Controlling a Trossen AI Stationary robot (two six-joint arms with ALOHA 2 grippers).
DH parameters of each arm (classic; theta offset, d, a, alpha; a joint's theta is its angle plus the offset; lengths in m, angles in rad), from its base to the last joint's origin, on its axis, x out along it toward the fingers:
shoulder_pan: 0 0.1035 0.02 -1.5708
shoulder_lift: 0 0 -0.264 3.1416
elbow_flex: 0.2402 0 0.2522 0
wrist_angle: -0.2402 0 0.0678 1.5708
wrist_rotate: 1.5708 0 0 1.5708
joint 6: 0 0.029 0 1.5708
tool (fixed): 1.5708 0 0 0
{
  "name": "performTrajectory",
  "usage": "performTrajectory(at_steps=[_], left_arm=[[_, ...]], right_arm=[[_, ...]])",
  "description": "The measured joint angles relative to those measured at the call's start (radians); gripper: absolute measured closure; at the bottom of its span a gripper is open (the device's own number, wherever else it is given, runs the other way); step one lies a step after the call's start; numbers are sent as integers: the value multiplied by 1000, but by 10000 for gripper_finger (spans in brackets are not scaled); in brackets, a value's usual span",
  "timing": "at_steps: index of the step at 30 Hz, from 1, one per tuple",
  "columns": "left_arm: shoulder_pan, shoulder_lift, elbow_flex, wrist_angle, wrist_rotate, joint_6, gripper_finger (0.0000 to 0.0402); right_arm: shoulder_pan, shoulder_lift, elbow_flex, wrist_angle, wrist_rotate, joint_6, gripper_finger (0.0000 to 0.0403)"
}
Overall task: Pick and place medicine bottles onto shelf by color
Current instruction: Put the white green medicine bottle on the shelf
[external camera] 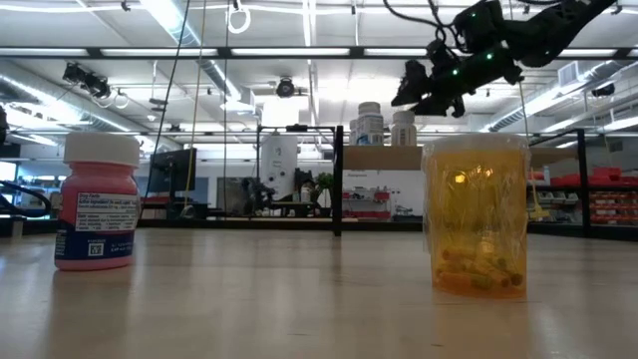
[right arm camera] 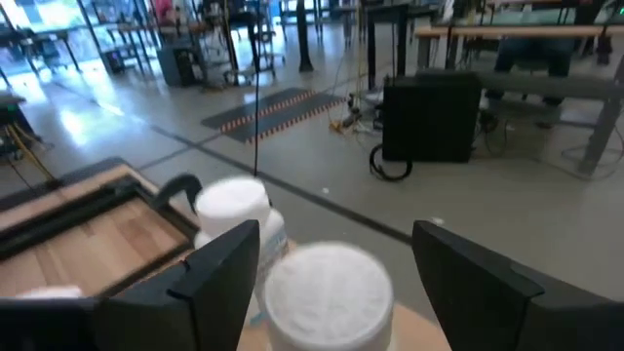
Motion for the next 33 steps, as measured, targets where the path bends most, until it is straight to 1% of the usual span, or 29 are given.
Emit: performTrajectory(at_steps=[6, 9, 12, 14, 17, 23, 33], left_arm=[[0, 0, 0, 0, 0, 17, 171], [-4, 0, 0, 0, 0, 17, 171], [-12, 0, 0, 1, -1, 24, 171], [-20, 0, 0, 1, -1, 26, 171], [-28, 0, 0, 1, 0, 40, 171], [-33, 0, 0, 1, -16, 43, 171], [-33, 2, 0, 1, -16, 42, 171]], right_arm=[[0, -82, 0, -38, 3, -2, 125], [0, -141, 1, -153, 53, 7, 127], [0, -197, 1, -306, 112, 64, 132], [0, -226, 1, -367, 118, 99, 134], [1, -248, 1, -414, 108, 135, 134], [0, -217, 1, -526, 89, 143, 134], [0, -93, 1, -495, 83, 141, 134]])
